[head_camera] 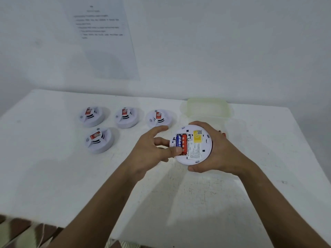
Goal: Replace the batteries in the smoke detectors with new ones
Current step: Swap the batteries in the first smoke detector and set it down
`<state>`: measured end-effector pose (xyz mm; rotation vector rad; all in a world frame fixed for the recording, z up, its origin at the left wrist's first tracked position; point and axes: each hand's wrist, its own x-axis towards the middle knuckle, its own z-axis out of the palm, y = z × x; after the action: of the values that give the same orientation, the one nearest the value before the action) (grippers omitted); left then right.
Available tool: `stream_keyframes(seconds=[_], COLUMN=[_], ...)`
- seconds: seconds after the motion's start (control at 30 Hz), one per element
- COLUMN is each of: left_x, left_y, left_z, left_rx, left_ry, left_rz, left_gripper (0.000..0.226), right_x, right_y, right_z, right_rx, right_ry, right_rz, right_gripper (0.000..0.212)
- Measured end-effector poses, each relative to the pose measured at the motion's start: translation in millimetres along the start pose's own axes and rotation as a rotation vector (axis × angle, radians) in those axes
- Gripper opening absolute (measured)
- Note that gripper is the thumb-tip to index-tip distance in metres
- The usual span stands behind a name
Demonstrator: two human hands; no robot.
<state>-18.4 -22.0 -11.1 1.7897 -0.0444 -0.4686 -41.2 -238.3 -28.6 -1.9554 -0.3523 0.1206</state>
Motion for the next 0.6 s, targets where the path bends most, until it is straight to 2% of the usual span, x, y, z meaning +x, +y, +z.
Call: stream_keyframes(seconds=[0.1, 0.17, 0.27, 0.5, 0.53, 0.6], left_x=[-2, -3, -1, 11, 13, 16], left_y=[-5, -14, -41, -87, -90, -93], left_z=[-5, -15, -40, -64, -65, -68], left_rx=[0.047, 0.132, 0.483, 0.885, 0.916, 0.939], left_ry=[0.013, 0.093, 0.236, 0.084, 0.083, 0.073], left_rz=[0.008, 0.027, 0.094, -0.037, -0.047, -0.02], left_gripper=[0.068, 0.065, 0.06, 0.092, 0.091, 0.074], right_x=[2, 1, 0, -1, -1, -2], right_y=[1, 2, 3, 0, -1, -2], right_z=[1, 0, -2, 5, 7, 12], right_rx=[0.002, 0.013, 0.028, 0.03, 0.03, 0.026], right_ry=[-0.01, -0.004, 0.012, 0.003, 0.003, 0.001], right_rz=[0.02, 0.028, 0.036, 0.048, 0.049, 0.052], right_gripper=[0.092, 0.095, 0.1, 0.102, 0.102, 0.101])
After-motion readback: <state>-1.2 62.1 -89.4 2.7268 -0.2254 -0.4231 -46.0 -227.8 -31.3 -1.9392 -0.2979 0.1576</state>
